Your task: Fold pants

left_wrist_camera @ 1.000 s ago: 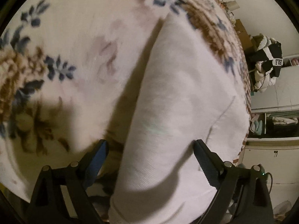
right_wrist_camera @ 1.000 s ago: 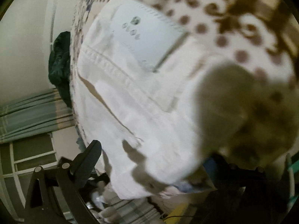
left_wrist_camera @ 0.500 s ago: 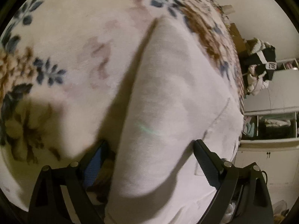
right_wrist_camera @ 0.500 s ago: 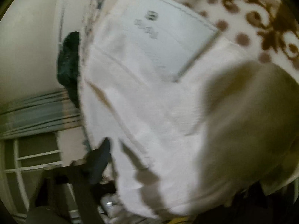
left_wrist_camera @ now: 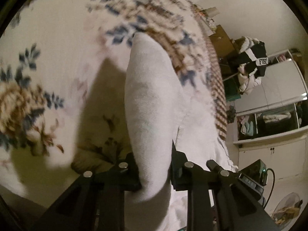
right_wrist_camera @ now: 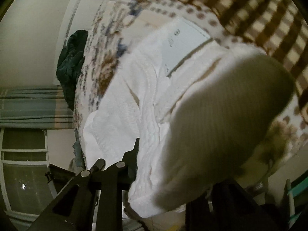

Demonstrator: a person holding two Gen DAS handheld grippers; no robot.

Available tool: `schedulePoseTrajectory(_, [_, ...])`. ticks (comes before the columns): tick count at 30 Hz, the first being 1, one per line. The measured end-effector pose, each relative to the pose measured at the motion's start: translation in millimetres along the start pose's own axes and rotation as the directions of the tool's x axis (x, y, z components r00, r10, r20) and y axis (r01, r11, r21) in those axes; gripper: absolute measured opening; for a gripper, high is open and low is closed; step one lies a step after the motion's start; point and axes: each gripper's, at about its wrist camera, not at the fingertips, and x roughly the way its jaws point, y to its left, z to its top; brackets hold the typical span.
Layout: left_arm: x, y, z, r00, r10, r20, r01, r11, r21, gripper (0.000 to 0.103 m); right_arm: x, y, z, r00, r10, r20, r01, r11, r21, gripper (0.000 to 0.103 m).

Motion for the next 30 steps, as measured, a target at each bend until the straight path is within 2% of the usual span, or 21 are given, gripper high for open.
schedulePoseTrajectory(8, [-46,-38,52,0.998,-0.038,0.052,0.035,0.998,0.053,0.019,-49,76,21,1.000,0.020,0.017,-0.019,0.996,-0.083,0.023])
schedulePoseTrajectory(12, [-57,-44,102,0.994,-0.075,0.075,0.071,0.996,0.059,0.019,-60,123,38,0.998,0.038,0.054,-0.032,0.993,-0.112,0.023])
schedulePoseTrajectory(15, [-58,-40,150,0.993,-0.082,0.088,0.076,0.995,0.070,0.019,-48,163,60,0.995,0.054,0.085,-0.043,0.991,-0.126,0.023])
schedulePoseTrajectory(22, [-30,-1,278,0.990,-0.078,0.113,0.071,0.995,0.068,0.019,34,234,114,0.985,0.084,0.151,-0.066,0.990,-0.122,0.023])
schedulePoseTrajectory(30, [19,76,400,0.990,-0.017,0.137,0.011,0.999,0.046,0.019,190,297,195,0.982,0.103,0.160,-0.081,0.987,-0.137,0.024])
